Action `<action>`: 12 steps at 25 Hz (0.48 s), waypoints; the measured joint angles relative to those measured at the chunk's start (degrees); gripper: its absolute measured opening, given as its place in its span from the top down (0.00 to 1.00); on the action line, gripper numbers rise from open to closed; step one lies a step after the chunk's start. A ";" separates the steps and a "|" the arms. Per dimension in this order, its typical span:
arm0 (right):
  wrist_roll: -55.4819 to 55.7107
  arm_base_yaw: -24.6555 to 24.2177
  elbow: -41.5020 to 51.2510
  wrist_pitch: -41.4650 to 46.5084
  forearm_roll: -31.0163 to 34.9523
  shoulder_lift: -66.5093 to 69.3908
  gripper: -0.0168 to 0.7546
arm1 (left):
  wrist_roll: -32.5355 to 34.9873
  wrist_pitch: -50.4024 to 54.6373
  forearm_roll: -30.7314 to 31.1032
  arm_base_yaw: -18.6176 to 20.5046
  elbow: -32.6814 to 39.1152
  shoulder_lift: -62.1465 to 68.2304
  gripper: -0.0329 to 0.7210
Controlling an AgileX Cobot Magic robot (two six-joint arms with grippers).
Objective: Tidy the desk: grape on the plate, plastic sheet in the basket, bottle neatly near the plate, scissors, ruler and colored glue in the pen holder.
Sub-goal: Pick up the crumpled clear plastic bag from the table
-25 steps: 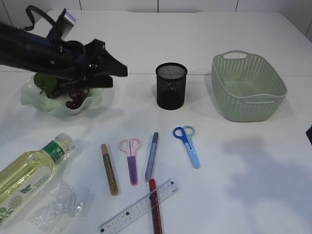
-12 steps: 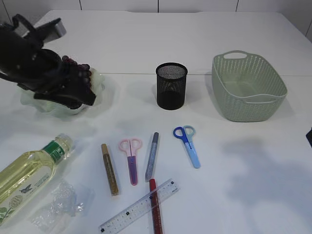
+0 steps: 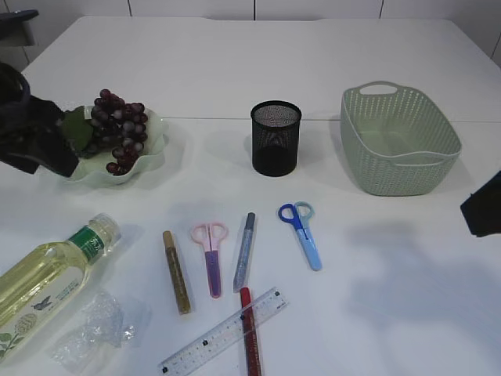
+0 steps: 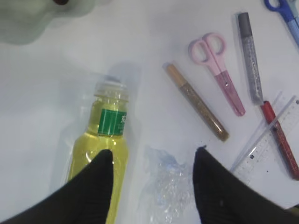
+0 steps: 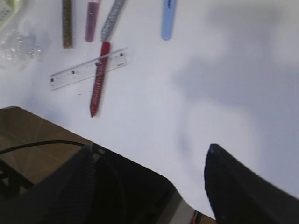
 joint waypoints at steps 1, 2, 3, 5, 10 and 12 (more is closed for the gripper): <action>0.00 0.00 0.00 -0.28 1.39 0.00 0.25 | -0.14 0.28 0.40 0.00 0.77 -1.33 0.42; 0.00 0.00 0.00 -0.60 2.22 0.00 0.25 | -0.22 0.37 0.65 0.00 2.00 -2.81 0.42; 0.00 0.00 0.00 -0.76 2.74 0.00 0.25 | -0.22 0.52 0.75 0.00 3.53 -4.14 0.42; 0.00 0.00 0.00 -1.14 3.14 0.00 0.25 | -0.28 0.82 0.89 0.00 6.94 -7.52 0.42; 0.09 0.00 0.00 -0.92 3.42 0.00 0.25 | -0.36 -0.45 0.66 0.00 16.44 -15.15 0.42; 0.22 0.00 0.00 -0.58 3.46 0.00 0.25 | -0.36 -0.55 0.05 0.00 19.02 -16.54 0.42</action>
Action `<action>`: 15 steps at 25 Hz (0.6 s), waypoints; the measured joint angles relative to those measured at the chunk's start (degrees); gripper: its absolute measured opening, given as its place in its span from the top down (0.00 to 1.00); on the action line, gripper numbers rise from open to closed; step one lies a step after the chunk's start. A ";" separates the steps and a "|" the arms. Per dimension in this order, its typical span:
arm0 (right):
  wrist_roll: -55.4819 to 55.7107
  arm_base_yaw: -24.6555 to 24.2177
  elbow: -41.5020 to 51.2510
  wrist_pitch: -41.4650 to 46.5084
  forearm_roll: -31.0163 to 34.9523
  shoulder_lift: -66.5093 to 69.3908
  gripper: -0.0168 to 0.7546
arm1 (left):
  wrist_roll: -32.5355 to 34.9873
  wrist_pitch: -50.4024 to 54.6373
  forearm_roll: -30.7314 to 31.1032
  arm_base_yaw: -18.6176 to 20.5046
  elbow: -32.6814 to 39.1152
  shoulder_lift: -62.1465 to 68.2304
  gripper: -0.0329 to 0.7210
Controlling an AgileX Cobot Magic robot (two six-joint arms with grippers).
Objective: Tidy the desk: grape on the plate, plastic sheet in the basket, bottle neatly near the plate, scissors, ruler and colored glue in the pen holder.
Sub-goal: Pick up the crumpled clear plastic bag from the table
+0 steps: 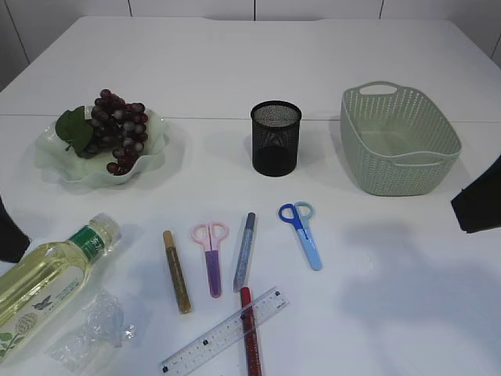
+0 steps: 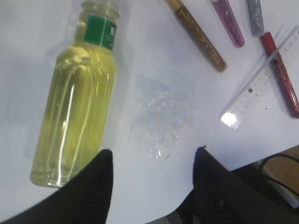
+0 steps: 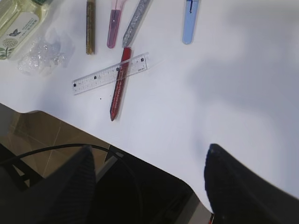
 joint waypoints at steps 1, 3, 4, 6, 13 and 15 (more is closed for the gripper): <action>0.10 0.00 0.00 0.00 0.00 0.00 0.25 | 0.00 0.00 -0.29 -0.09 1.12 -0.50 0.42; 0.10 0.00 0.00 0.14 0.09 0.00 0.25 | 0.00 0.00 -0.29 -1.00 2.64 -1.13 0.42; 0.10 0.00 0.00 0.14 0.22 0.00 0.25 | 0.00 0.00 -0.29 -1.99 3.19 -1.26 0.42; 0.13 0.00 0.00 0.14 0.35 0.00 0.25 | 0.00 -0.27 -0.29 -4.61 3.70 -1.29 0.42; 1.35 0.00 0.00 0.14 0.64 0.00 0.25 | -0.81 -6.65 -0.38 -13.24 3.85 -0.45 0.42; 1.45 0.00 0.00 0.14 0.64 0.00 0.25 | -1.01 -7.33 -0.38 -13.77 4.12 1.13 0.42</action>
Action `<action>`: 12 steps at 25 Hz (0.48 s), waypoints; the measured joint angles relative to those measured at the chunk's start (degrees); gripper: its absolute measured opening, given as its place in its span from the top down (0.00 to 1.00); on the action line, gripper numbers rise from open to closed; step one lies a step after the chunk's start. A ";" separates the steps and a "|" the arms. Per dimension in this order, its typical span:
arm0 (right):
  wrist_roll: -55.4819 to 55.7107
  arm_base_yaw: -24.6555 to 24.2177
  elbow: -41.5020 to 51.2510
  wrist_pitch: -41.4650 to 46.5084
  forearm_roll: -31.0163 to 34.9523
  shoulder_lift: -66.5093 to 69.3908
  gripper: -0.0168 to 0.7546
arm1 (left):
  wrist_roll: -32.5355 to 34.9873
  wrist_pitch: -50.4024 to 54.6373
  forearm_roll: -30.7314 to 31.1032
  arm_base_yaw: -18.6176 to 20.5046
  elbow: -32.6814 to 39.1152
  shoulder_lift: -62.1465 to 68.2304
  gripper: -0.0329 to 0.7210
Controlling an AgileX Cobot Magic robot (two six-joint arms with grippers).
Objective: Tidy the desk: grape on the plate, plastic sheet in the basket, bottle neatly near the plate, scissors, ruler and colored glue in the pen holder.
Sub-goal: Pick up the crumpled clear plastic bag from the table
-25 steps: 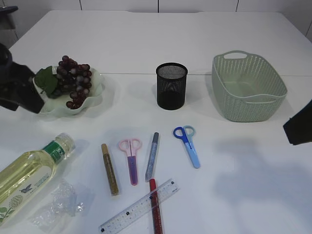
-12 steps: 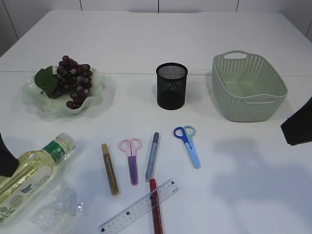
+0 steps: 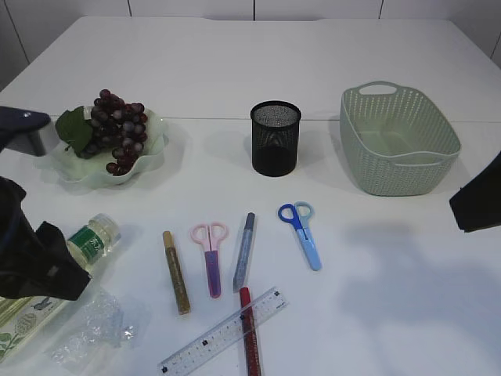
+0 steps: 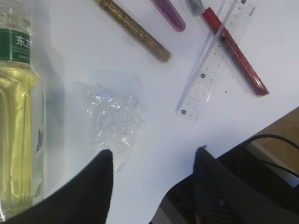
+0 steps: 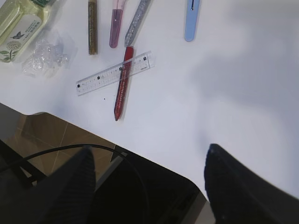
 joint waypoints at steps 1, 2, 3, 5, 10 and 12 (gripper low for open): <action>0.00 0.00 0.00 0.00 0.00 0.00 0.25 | 0.00 -0.15 0.13 -0.09 0.35 0.87 0.42; 0.00 0.00 0.00 0.10 0.00 0.00 0.25 | -0.08 -0.37 0.40 -0.09 0.64 1.65 0.42; 0.00 0.00 0.00 0.04 0.00 0.00 0.25 | -0.08 -0.37 0.38 -0.09 0.79 2.67 0.42; 0.00 0.00 0.00 0.04 0.00 0.00 0.25 | -0.08 -1.05 0.38 -0.09 1.20 4.89 0.42; 0.13 0.00 0.00 0.04 0.00 0.00 0.25 | -0.08 -3.21 0.47 -0.09 1.20 10.43 0.42; 0.13 0.00 0.00 0.04 0.00 0.00 0.25 | -0.08 -3.64 0.72 -0.09 1.20 12.76 0.42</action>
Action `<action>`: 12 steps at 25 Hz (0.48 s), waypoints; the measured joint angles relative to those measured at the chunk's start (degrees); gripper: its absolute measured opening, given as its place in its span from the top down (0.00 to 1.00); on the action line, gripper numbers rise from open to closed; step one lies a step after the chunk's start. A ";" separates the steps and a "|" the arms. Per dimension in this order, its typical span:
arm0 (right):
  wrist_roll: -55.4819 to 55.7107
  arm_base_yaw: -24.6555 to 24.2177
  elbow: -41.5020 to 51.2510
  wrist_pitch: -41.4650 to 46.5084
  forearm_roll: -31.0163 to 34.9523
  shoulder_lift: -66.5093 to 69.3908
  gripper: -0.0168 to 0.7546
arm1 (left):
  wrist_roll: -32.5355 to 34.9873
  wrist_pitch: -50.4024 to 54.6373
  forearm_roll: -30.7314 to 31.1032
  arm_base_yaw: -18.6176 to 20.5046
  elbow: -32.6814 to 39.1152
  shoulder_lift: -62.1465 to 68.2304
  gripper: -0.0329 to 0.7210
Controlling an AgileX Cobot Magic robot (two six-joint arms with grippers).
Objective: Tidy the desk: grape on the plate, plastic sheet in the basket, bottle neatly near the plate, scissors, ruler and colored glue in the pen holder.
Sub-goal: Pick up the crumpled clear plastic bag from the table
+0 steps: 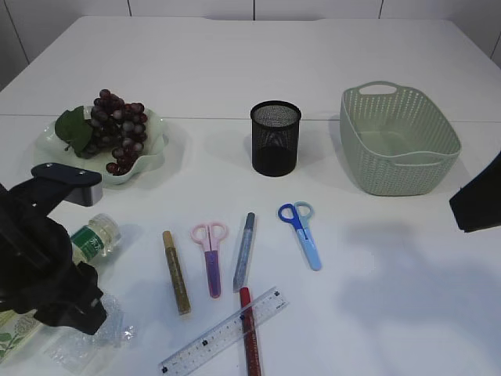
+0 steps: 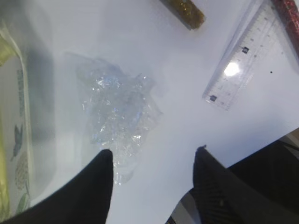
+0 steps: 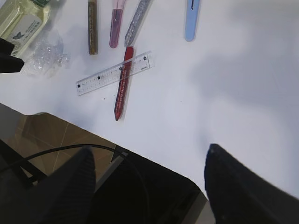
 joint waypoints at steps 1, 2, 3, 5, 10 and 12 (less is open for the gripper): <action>0.00 0.00 0.00 0.00 0.00 0.00 0.25 | 0.00 -0.46 0.27 0.00 0.00 0.95 0.42; 0.00 0.00 0.00 0.00 0.00 0.00 0.25 | 0.00 -0.83 0.70 0.00 0.00 2.02 0.42; 0.00 0.00 0.00 0.00 0.00 0.00 0.25 | 0.00 -0.95 0.95 0.00 0.00 2.99 0.42; 0.00 0.00 0.00 0.00 0.00 0.00 0.25 | 0.00 -1.15 2.17 0.00 0.00 4.44 0.42; 0.00 0.00 0.00 0.09 0.00 0.00 0.25 | 0.00 -2.17 3.07 0.00 0.00 6.80 0.32; 0.00 0.00 0.00 0.09 0.00 0.00 0.25 | 0.00 -3.02 3.07 0.00 0.00 7.04 0.29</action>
